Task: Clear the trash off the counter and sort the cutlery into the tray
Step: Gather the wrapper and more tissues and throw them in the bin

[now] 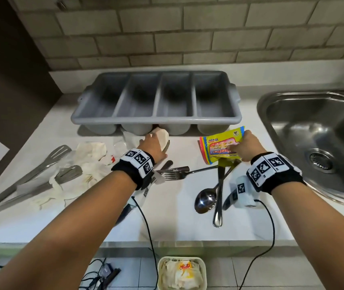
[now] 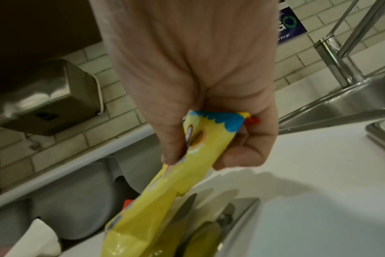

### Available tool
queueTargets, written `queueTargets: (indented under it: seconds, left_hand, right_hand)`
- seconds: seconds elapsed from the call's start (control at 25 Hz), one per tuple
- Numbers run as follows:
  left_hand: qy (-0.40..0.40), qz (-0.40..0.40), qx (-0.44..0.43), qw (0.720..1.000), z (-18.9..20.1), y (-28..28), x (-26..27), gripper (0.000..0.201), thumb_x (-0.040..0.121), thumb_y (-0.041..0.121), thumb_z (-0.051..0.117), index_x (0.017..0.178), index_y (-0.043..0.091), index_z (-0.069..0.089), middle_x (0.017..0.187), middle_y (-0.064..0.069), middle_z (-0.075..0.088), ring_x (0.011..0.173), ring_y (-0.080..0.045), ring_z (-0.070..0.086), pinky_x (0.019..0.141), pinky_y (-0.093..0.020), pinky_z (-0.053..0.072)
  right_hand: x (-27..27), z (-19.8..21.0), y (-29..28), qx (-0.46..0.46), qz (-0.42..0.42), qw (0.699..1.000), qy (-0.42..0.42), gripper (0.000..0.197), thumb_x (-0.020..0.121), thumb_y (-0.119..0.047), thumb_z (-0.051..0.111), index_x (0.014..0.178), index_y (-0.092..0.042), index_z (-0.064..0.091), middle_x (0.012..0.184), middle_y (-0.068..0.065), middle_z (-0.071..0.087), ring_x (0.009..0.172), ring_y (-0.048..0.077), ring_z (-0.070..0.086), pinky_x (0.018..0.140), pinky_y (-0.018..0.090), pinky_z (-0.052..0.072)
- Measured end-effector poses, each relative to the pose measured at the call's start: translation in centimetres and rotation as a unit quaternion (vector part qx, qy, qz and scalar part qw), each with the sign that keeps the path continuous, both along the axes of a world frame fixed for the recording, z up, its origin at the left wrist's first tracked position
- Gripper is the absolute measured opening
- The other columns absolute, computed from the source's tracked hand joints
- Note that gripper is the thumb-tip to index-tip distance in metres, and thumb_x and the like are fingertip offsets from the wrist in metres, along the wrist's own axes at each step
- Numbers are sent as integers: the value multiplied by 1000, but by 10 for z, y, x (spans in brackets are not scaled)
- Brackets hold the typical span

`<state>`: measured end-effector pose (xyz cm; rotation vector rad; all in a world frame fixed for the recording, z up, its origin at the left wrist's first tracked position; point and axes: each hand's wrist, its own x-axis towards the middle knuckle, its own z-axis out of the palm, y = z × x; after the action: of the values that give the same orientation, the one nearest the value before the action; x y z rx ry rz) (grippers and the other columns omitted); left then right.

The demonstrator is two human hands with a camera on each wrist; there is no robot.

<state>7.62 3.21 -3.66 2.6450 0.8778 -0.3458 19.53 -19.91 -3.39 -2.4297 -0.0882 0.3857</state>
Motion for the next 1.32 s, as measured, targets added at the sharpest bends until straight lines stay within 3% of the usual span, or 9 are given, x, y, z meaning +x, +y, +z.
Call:
queueTargets:
  seconds: [0.12,0.24,0.44,0.6,0.76,0.88,1.04,1.16,1.32]
  left_hand:
    - [-33,20,-4,999,4,-2,-1,53,83,5,54,134,7,41,132,-16,53,121,-34,53,99,-38,47]
    - [-65,13,0,998,15,1,-3,34,87,8,48,121,6,56,120,-17,63,110,-35,60,91,-38,49]
    - [-119,9,9,993,38,4,-13,31,91,14,51,121,13,60,127,-17,55,116,-38,55,99,-43,45]
    - [-176,27,-12,984,52,8,-29,32,90,13,54,120,23,61,120,-12,64,110,-35,59,95,-38,45]
    - [-255,15,-55,965,74,3,-58,34,90,9,50,122,14,60,118,-14,64,109,-32,59,87,-33,43]
    - [-319,1,-68,945,94,0,-87,32,91,10,49,122,9,58,117,-15,65,108,-30,60,89,-32,45]
    - [-394,-20,-162,904,101,-9,-140,31,90,11,51,121,8,56,114,-16,65,100,-31,64,82,-44,57]
    - [-424,-30,-234,874,81,-28,-190,30,91,10,52,121,5,54,105,-6,62,90,-23,63,62,-24,59]
    - [-495,-62,-302,812,36,-60,-254,27,87,12,50,114,14,54,90,15,58,79,3,62,69,-25,60]
  right_hand:
    - [-9,2,-5,45,3,999,8,34,86,-12,62,113,-3,43,122,22,57,109,38,58,79,42,51]
    - [-18,10,-6,78,9,997,-3,32,89,-12,57,116,-2,42,122,23,56,96,31,56,62,35,47]
    - [-40,29,-4,154,0,987,-43,33,90,-3,49,121,1,41,124,20,56,111,32,55,80,28,40]
    - [-65,41,-3,217,-8,974,-58,34,89,2,44,122,2,40,115,16,56,97,23,53,79,27,40]
    - [-100,45,-6,252,-29,963,-90,33,89,3,44,122,0,39,103,5,52,92,18,52,72,25,42]
    - [-131,44,-8,282,-46,951,-116,27,87,2,45,108,-12,38,102,8,56,85,20,55,52,16,46]
    - [-187,40,-12,354,-67,925,-122,27,83,4,46,97,-17,37,101,7,60,78,16,62,51,15,50]
    - [-235,23,-18,409,-98,895,-147,28,70,-4,45,84,-28,43,87,-2,60,78,15,63,54,19,50]
    - [-289,-21,-38,462,-137,858,-179,32,62,-4,51,83,-28,46,77,-13,61,67,0,57,66,24,50]
